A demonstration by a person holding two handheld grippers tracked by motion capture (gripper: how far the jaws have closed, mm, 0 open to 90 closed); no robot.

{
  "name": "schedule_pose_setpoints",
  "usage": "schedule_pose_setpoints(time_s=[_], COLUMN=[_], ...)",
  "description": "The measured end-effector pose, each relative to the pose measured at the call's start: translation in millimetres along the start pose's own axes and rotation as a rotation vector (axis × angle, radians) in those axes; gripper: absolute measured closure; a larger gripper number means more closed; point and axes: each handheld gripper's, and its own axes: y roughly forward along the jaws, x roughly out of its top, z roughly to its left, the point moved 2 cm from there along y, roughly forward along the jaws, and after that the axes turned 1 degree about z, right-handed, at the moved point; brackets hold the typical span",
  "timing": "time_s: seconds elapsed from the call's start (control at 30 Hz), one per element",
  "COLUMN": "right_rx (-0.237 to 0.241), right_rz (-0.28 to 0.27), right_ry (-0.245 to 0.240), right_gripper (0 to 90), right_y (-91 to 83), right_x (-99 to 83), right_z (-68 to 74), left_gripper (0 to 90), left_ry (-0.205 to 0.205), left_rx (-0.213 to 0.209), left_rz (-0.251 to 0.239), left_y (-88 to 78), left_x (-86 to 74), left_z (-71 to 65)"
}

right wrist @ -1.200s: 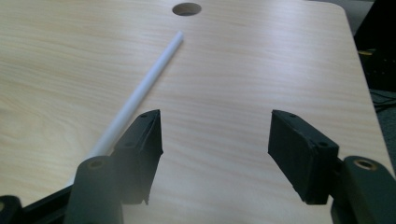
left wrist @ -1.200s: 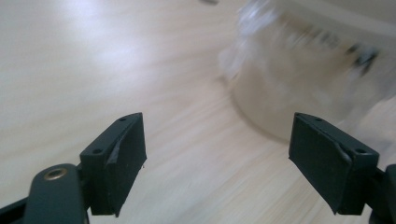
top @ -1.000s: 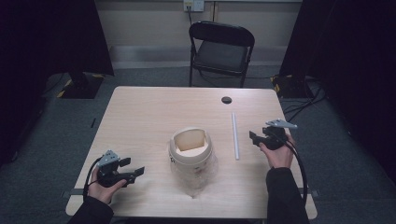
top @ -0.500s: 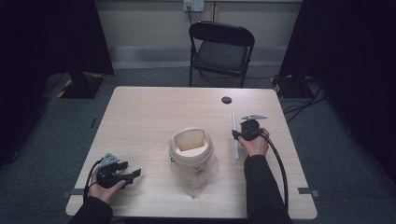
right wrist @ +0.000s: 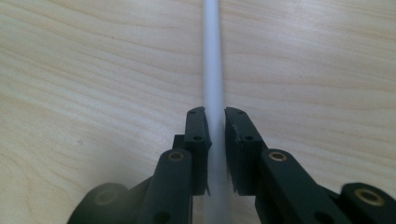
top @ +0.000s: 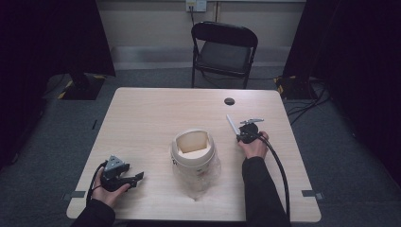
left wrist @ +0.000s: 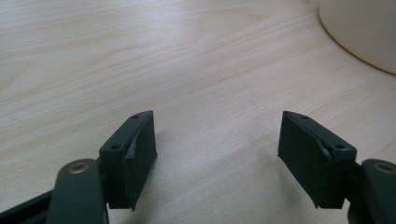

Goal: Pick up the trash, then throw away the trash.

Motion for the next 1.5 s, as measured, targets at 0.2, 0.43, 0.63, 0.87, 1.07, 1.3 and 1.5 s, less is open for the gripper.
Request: schedule_pose_setpoints(time_s=[0.2,0.43,0.63,0.87,1.07,1.3,1.5], right_rx=[0.019,0.092,0.163,0.237,0.29,0.353,0.405], right_rz=[-0.079,-0.284,-0.445,-0.589,-0.677,-0.762,-0.819], right_ry=[-0.011,0.023,0.05,0.045,0.016,0.009,-0.008], right_gripper=[80.7,80.8,80.7,80.9,80.9,80.8,80.8], right_y=[-17.2,-63.7,-99.2,-127.2,-144.9,-157.9,-169.3], right_x=[5.7,15.2,13.3,5.9,3.5,2.4,0.2], right_z=[-3.4,-9.9,-12.4,-17.4,-12.4,-6.7,2.6], left_gripper=[26.4,27.0,31.4,34.0,35.1,35.3,35.7], left_ry=[0.011,0.016,0.023,-0.011,-0.027,-0.034,-0.009], left_rx=[0.017,0.031,0.024,0.018,-0.039,-0.108,-0.162], left_rz=[0.008,0.007,-0.013,-0.118,-0.25,-0.383,-0.502], left_y=[0.5,0.4,-3.6,-18.5,-37.6,-54.6,-72.5], left_x=[0.1,-0.1,1.8,15.2,37.9,73.3,118.7], left_z=[-1.2,-2.2,-2.7,-2.9,-8.5,-22.8,-43.4])
